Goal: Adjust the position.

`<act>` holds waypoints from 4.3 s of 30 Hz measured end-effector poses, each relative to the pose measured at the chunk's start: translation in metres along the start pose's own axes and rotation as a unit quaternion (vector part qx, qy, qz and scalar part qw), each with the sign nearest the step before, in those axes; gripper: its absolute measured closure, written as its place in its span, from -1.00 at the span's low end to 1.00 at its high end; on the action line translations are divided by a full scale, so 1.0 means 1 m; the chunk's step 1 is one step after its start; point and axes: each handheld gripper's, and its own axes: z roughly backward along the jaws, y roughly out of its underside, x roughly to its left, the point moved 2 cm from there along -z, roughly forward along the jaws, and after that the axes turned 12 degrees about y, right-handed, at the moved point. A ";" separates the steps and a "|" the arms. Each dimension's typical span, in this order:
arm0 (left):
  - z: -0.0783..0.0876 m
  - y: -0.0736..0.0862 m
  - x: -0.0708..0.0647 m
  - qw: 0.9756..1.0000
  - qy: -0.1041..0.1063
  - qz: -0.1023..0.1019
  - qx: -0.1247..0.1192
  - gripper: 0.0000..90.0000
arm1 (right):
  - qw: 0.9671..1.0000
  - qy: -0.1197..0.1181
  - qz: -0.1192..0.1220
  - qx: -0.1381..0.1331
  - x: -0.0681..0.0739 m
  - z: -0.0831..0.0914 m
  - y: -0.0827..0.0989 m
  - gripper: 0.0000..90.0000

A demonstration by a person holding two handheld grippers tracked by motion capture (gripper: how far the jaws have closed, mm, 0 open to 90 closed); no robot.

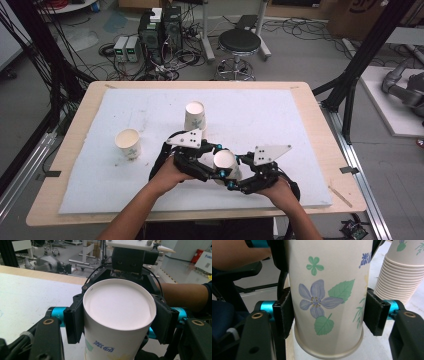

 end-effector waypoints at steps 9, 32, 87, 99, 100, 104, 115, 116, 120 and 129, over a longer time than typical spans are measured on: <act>0.006 -0.001 0.000 1.000 -0.025 -0.003 -0.008 -0.64 | 1.000 0.005 0.018 0.012 0.002 0.002 -0.001 -0.19; 0.016 -0.004 -0.004 0.995 -0.040 -0.001 0.088 -0.66 | 0.991 -0.002 0.073 0.109 -0.007 -0.001 -0.019 -0.18; 0.011 0.010 0.002 0.994 -0.021 0.006 0.107 -0.18 | 0.992 0.022 0.071 0.102 -0.008 0.019 -0.024 -0.58; 0.018 0.016 0.000 0.998 -0.037 -0.006 0.042 -0.18 | 0.998 0.053 0.014 0.013 -0.012 0.038 -0.003 -0.58; 0.018 0.017 -0.001 0.999 -0.038 -0.006 0.037 -0.17 | 0.998 0.053 0.014 0.011 -0.013 0.039 -0.001 -0.58; 0.018 0.018 -0.001 0.999 -0.041 -0.008 0.031 -0.17 | 0.998 0.056 0.007 0.003 -0.014 0.042 0.006 -0.58; 0.020 0.016 -0.005 0.999 -0.035 -0.019 0.000 -0.17 | 0.999 0.046 0.006 0.001 -0.015 0.040 0.014 -0.58; 0.020 0.015 -0.005 0.999 -0.033 -0.020 -0.002 -0.17 | 0.999 0.045 0.006 0.000 -0.016 0.040 0.014 -0.58; 0.018 0.015 -0.007 0.999 -0.026 -0.021 -0.008 -0.17 | 0.999 0.039 0.009 -0.002 -0.014 0.038 0.014 -0.58; 0.011 0.014 -0.007 1.000 -0.009 -0.017 -0.016 -0.17 | 1.000 0.018 0.008 -0.006 -0.010 0.031 0.015 -0.58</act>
